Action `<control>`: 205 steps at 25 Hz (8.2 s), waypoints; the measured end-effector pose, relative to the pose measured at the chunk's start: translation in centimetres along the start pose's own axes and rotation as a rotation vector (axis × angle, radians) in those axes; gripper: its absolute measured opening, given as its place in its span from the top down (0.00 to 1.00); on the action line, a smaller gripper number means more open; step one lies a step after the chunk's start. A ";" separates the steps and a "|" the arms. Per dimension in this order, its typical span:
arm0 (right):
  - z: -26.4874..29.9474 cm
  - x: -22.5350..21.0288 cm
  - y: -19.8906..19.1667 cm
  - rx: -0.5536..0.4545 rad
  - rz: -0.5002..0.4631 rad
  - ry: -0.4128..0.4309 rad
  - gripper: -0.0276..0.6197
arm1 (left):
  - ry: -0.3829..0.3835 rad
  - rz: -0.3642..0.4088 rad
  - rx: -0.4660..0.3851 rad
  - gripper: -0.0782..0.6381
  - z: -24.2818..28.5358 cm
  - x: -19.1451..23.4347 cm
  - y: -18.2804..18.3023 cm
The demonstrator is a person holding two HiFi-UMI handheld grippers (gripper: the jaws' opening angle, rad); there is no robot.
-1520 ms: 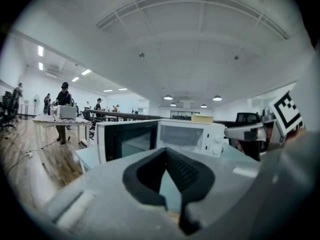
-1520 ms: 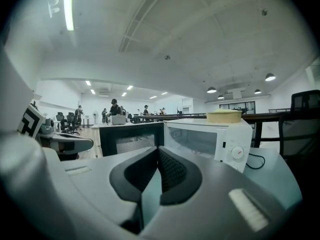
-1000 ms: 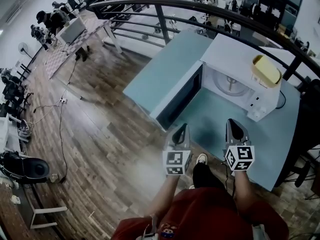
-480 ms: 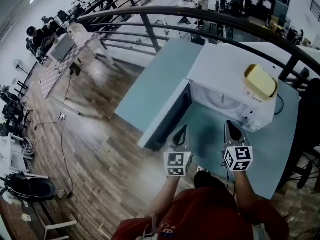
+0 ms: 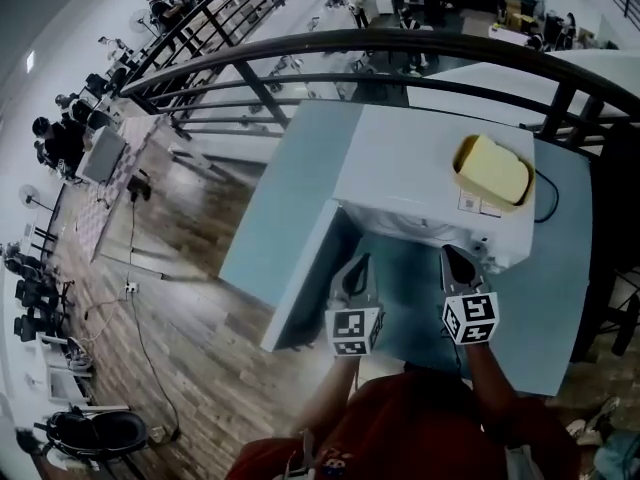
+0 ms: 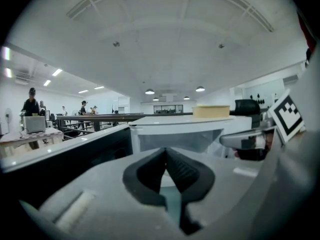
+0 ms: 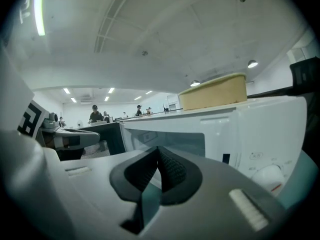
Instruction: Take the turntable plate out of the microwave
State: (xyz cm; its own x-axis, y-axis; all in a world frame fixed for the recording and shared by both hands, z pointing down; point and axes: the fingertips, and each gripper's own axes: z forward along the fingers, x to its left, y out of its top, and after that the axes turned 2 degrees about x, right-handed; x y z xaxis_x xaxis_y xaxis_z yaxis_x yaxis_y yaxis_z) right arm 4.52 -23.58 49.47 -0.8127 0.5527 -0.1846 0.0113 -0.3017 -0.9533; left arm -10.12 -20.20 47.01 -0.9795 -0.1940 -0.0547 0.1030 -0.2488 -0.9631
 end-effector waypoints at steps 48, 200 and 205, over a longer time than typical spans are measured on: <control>5.2 -0.9 -2.5 0.106 -0.086 -0.344 0.95 | -0.399 0.115 0.071 0.90 8.7 0.7 -3.9; 12.4 -0.3 -14.1 0.646 -1.308 -0.261 0.92 | -0.399 -0.013 0.208 0.89 8.0 1.9 -10.5; 11.5 1.6 -14.2 0.633 -1.269 -0.249 0.92 | -0.387 -0.041 0.209 0.89 8.0 2.5 -10.5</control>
State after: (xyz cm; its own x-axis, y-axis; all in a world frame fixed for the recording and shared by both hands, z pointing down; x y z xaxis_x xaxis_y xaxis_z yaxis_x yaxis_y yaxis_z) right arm -3.64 -27.32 65.49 -0.1569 0.5769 0.8016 -0.9858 -0.0422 -0.1625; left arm -12.24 -25.64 59.05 -0.8506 -0.5112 0.1232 0.1376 -0.4425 -0.8861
